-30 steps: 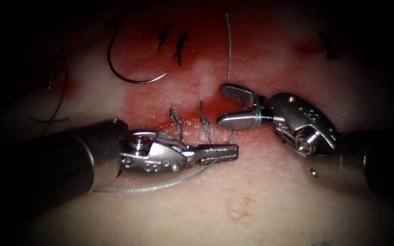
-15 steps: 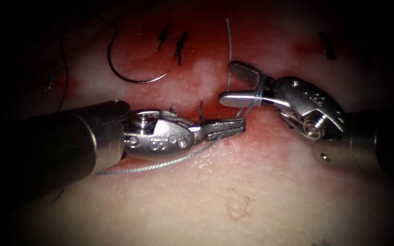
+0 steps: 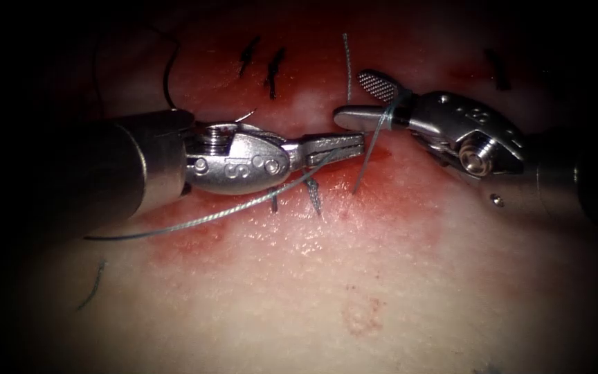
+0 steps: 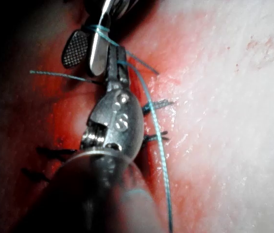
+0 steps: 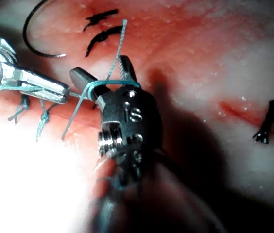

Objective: Wound Closure

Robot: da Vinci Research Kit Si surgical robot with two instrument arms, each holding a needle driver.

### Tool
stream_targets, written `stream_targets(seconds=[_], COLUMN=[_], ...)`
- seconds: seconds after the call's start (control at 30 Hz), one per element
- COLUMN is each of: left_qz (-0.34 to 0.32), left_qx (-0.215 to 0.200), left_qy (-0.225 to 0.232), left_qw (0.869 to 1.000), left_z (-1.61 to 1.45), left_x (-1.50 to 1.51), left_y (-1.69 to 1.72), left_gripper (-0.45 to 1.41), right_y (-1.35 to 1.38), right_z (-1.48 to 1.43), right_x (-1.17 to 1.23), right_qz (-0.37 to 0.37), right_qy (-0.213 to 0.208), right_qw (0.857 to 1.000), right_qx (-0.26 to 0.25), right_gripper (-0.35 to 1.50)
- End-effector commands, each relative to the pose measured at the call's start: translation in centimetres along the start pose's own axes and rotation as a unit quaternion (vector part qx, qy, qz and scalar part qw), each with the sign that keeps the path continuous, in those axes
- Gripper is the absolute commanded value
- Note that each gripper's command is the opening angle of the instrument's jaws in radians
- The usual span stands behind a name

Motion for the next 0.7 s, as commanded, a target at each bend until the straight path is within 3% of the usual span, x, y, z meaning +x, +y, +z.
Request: stream_targets(seconds=[0.03,0.17,0.2,0.67,0.7], left_qz=[-0.003,-0.003,-0.003,-0.006,-0.006], left_qx=[0.0,0.002,0.003,0.002,0.002], left_qy=[0.0,-0.002,-0.003,-0.004,-0.004], left_qw=[1.0,1.0,1.0,1.0,1.0], left_z=[0.08,0.11,0.13,0.08,0.08], left_x=[-0.1,-0.17,-0.19,-0.2,-0.2], left_y=[-0.06,-0.14,-0.15,-0.09,-0.08], left_gripper=[-0.45,-0.45,-0.45,-0.45,-0.45], right_y=[-0.06,-0.09,-0.11,-0.31,-0.32], right_z=[0.11,0.18,0.24,0.48,0.48], right_x=[-0.03,-0.01,0.0,-0.06,-0.08], right_qz=[0.02,0.056,0.083,0.098,0.097], right_qy=[0.001,-0.001,-0.011,-0.034,-0.038], right_qw=[1.0,0.998,0.996,0.995,0.995], right_qx=[-0.005,-0.01,-0.016,-0.004,-0.005], right_gripper=[0.66,0.59,0.49,0.42,0.32])
